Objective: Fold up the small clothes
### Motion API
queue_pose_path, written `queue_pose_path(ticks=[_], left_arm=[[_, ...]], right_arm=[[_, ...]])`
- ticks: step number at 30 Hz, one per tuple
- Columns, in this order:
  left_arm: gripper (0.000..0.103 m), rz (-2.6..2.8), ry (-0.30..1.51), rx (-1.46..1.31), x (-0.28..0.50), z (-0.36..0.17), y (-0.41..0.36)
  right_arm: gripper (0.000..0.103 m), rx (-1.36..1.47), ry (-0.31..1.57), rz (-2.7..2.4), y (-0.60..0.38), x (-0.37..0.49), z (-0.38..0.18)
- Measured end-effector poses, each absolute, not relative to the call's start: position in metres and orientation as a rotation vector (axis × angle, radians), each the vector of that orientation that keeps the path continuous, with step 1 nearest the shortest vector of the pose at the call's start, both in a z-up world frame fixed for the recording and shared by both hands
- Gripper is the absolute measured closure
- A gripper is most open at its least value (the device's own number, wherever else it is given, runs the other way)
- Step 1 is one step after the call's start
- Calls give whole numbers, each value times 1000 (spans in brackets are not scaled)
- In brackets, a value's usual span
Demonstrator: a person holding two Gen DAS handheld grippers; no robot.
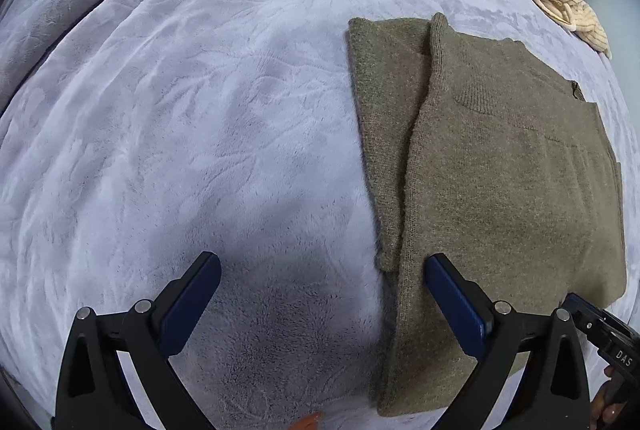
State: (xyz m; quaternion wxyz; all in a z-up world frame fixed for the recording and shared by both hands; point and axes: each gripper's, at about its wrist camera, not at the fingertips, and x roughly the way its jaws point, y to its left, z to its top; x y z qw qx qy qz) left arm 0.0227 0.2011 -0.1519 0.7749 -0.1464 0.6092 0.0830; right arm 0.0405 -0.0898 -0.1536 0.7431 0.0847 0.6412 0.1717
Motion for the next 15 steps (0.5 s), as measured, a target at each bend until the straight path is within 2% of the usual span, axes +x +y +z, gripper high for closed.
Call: queue_pose_path(ticks=[2,5,15], left_arm=[[0,181,1321,-313,20,-151,201],[0,181,1331,-316,24,-154,196],[0,124,1345,-477,-15,-159,218]], right_arm=[[61,183,1401,388,-86,40,-153],[55,160,1398,394,-79,40,-151],[54,176,1396,370,-76,34,-139]])
